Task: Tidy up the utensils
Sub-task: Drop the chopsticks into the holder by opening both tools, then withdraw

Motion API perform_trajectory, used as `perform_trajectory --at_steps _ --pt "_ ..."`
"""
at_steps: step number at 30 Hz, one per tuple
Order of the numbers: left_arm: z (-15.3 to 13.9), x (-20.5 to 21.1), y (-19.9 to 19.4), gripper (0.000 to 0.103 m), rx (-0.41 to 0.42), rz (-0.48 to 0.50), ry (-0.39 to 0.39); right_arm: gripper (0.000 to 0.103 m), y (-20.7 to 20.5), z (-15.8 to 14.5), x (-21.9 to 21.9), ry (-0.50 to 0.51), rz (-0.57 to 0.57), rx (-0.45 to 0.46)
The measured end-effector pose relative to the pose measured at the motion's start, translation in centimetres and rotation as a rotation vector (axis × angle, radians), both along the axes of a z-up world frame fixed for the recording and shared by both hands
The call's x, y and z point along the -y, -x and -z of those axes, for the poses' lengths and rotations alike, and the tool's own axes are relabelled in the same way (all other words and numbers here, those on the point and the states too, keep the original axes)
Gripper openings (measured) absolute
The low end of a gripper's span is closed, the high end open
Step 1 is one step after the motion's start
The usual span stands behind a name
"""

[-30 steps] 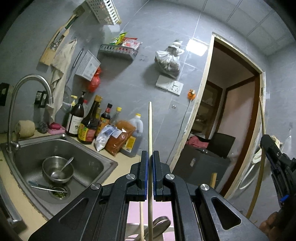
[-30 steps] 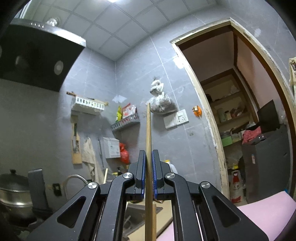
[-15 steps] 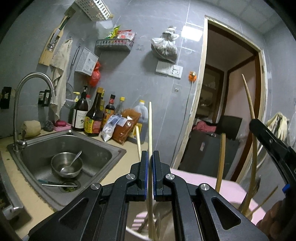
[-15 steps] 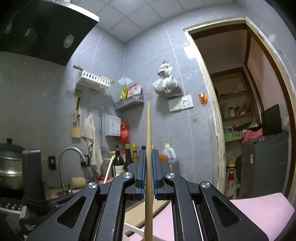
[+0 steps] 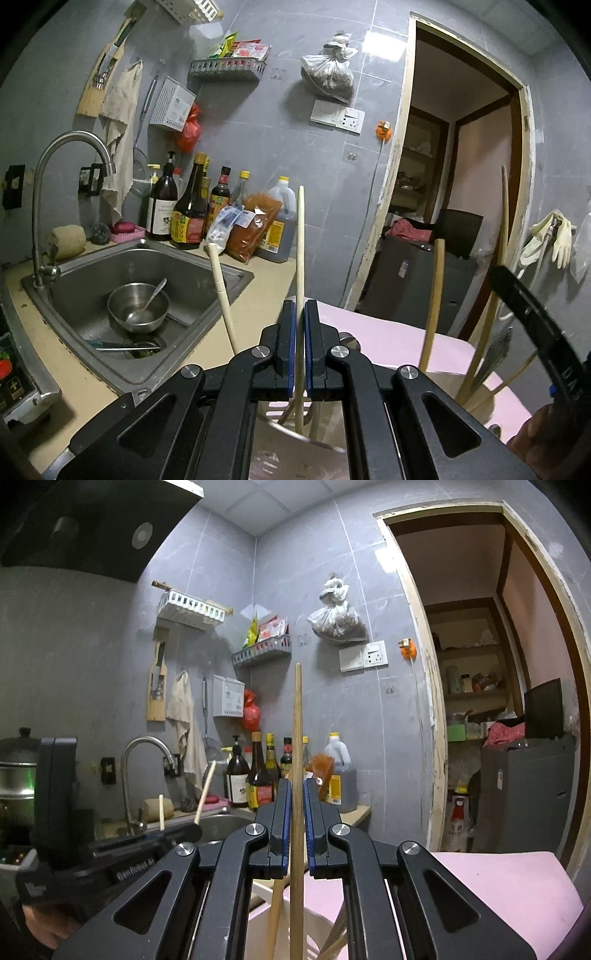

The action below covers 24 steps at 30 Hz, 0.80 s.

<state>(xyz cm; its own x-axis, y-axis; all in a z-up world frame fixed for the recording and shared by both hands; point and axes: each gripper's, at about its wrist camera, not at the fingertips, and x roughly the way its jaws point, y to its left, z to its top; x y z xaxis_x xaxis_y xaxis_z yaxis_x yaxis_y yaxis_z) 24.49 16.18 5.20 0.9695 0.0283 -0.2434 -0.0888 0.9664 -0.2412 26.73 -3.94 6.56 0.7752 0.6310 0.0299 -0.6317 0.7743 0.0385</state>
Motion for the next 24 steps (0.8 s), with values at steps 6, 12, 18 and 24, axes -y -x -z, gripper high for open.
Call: perform_trajectory --at_steps 6,12,18,24 --pt "-0.4 -0.1 0.4 0.005 -0.022 0.026 0.016 0.01 0.2 0.0 0.4 0.006 -0.006 -0.015" --pt "-0.9 0.1 1.2 0.016 -0.005 0.044 0.044 0.018 1.0 -0.3 1.1 0.003 -0.013 0.009" --pt "-2.4 1.0 2.0 0.027 0.027 0.062 0.038 0.025 2.2 -1.4 2.1 0.002 -0.009 0.05" --pt "-4.3 2.9 3.3 0.039 0.079 0.103 0.015 0.035 3.2 -2.6 4.7 -0.009 0.022 0.059"
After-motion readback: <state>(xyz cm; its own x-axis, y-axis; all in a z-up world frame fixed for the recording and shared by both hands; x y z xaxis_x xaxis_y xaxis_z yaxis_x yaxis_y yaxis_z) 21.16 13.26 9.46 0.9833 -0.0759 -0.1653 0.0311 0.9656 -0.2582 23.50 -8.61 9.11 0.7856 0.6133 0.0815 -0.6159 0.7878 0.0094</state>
